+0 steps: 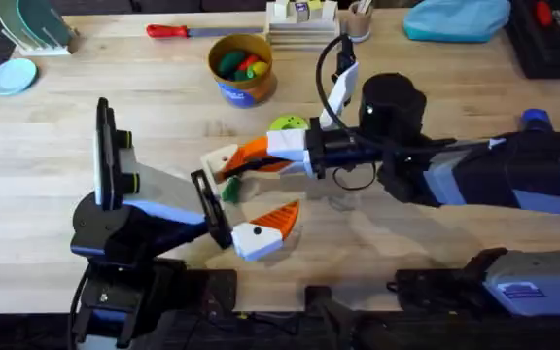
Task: Pick up the gripper from the table and insert it into the empty holder that is missing its gripper. Then pick up a screw, insert it into the mounting hole, and use the screwdriver to tighten it. Finally, clean up the table by picking up the vegetable and placing it into the bucket.
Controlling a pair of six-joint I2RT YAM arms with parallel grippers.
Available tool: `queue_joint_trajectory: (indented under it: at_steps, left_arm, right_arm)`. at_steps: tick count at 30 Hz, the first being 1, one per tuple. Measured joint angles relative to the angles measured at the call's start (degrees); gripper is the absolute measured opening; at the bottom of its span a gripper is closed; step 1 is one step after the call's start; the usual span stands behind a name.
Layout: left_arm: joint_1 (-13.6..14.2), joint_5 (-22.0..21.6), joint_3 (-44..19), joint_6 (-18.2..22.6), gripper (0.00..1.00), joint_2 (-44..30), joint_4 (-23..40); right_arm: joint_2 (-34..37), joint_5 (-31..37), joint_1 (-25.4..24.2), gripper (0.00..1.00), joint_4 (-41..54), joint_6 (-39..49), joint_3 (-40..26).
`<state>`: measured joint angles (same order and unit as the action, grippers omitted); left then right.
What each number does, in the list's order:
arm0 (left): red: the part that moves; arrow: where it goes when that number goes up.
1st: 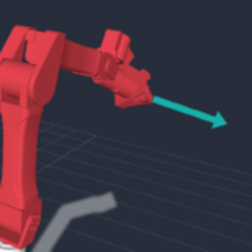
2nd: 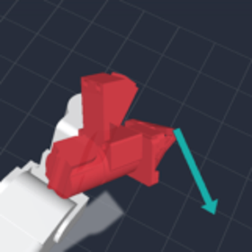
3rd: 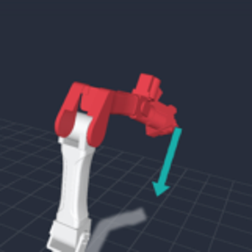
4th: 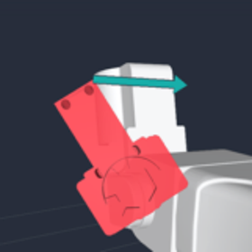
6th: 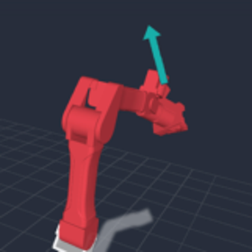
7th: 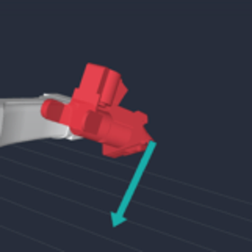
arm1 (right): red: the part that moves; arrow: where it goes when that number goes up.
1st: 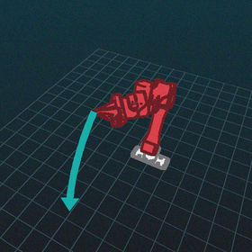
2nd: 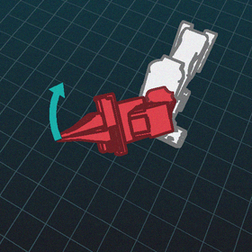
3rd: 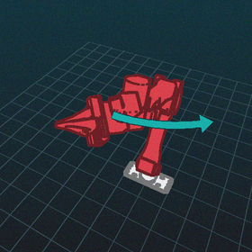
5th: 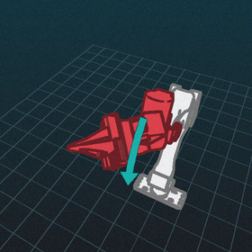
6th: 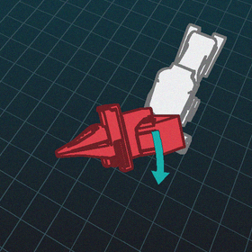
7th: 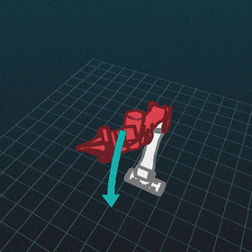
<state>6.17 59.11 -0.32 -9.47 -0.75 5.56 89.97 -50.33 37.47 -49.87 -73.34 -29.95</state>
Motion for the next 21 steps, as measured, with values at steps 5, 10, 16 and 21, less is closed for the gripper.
queue_joint_trajectory:
  at_steps: [5,10,16,21]
  left_arm:
    - [0.45,1.34,-0.02,0.92,0.993,0.02,0.11]
    - [0.83,2.48,-0.02,1.35,0.992,0.02,0.24]
    - [0.83,2.8,-0.02,1.55,0.993,0.02,0.26]
    - [0.83,2.8,-0.02,1.55,0.993,0.02,0.26]
  right_arm:
    - [1.52,-2.4,-0.57,0.324,-5.06,-0.02,0.0]
    - [1.65,-3.79,-0.97,0.543,-5.57,-0.37,0.0]
    - [1.67,-4.09,-1.09,0.863,-5.65,-0.17,0.0]
    - [1.65,-3.68,-4.43,0.917,-5.69,3.02,0.0]
